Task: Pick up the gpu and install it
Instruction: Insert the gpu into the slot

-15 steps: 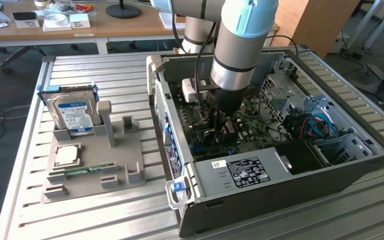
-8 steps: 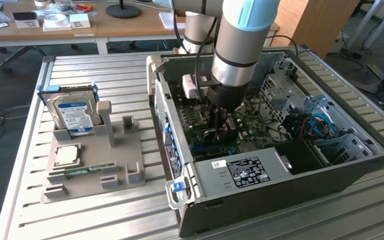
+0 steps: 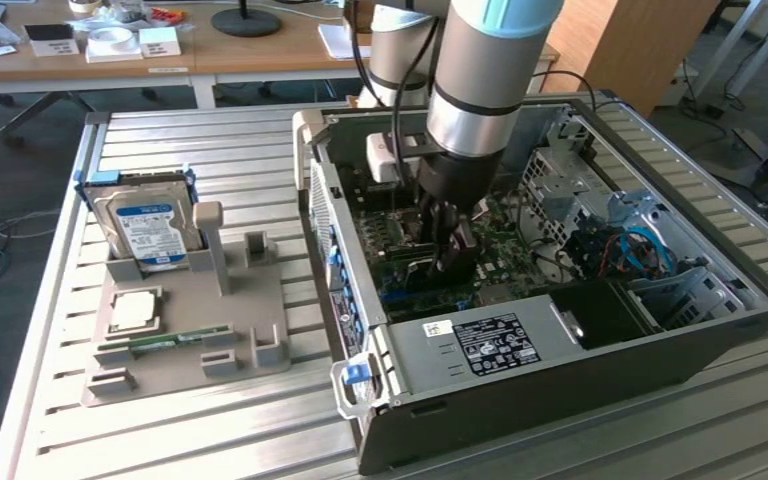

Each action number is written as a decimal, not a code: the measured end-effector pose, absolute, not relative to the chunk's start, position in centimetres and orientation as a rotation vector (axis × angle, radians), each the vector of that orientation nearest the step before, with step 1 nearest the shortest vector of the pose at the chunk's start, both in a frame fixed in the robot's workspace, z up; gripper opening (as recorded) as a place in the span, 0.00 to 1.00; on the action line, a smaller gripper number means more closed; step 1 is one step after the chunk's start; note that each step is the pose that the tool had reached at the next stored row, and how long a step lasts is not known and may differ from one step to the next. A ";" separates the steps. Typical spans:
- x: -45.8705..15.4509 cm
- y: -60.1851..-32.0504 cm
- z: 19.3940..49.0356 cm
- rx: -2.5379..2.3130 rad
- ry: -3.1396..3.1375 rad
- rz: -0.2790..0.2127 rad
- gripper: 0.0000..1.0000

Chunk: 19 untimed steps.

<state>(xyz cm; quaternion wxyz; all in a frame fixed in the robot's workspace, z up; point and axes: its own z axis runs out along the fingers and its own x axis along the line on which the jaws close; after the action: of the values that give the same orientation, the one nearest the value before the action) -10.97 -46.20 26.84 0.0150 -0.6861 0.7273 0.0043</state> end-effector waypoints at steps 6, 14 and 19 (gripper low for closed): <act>-11.0 -46.2 27.6 -2.135 2.263 0.014 0.57; -11.0 -46.2 27.8 -2.135 2.264 0.013 0.57; -11.0 -46.2 29.1 -2.135 2.263 0.013 0.57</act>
<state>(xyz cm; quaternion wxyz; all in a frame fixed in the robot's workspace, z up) -10.97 -46.20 29.13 0.0150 -0.6861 0.7273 0.0043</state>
